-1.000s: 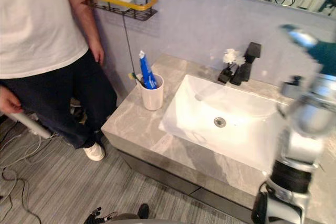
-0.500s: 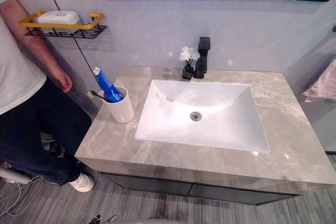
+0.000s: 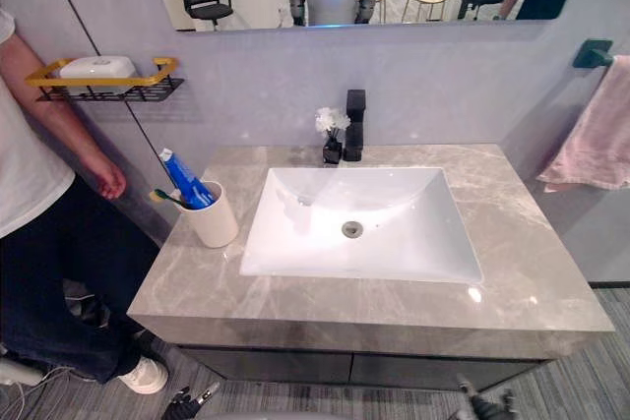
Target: Organize washtable
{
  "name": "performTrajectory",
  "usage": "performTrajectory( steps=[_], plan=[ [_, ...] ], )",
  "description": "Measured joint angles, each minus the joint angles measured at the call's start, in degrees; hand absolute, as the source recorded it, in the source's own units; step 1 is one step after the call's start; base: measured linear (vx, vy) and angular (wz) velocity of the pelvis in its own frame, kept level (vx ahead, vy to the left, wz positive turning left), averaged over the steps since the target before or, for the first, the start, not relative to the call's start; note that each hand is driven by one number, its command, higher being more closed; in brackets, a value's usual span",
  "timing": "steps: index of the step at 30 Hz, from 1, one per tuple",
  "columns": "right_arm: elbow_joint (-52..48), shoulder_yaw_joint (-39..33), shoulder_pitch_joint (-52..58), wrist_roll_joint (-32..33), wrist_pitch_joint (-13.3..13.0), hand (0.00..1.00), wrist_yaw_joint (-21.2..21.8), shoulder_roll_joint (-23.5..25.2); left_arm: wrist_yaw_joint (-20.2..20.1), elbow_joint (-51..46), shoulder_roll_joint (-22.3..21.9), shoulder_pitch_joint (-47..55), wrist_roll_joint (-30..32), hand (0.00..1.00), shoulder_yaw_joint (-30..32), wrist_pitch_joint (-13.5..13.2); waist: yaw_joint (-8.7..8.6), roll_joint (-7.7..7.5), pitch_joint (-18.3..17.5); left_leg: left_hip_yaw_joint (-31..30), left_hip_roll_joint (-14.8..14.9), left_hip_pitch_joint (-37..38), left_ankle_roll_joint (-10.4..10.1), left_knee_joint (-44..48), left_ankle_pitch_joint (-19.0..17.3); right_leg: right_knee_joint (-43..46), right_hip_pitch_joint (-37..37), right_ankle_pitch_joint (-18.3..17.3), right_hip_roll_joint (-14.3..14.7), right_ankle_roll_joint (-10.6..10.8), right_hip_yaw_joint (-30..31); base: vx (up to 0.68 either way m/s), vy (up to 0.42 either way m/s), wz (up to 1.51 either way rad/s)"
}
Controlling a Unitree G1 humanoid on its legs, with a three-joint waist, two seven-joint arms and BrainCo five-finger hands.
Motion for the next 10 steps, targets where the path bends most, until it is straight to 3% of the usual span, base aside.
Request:
performTrajectory(
  steps=[3,10],
  plan=[
    [3.9,0.9,-0.1,-1.7,0.5,0.00,2.5,-0.1,-0.8,1.0,0.6,-0.6,0.2,0.00,-0.9,-0.1,0.37,-0.19,0.1,-0.3,-0.2,1.0,-0.6,-1.3,0.3,-0.4,0.7,0.0,0.0,0.0,-0.5,0.05,0.000,0.04],
    [10.3,4.1,-1.3,-3.2,1.0,0.00,3.5,-1.1,-0.8,2.2,2.3,-2.4,0.4,0.00,-3.5,-0.2,1.29,-1.23,1.2,-3.1,-0.6,1.7,-0.8,-1.9,0.6,-1.8,2.1,0.0,-0.2,0.2,-2.8,0.00,0.001,0.16]
  ],
)
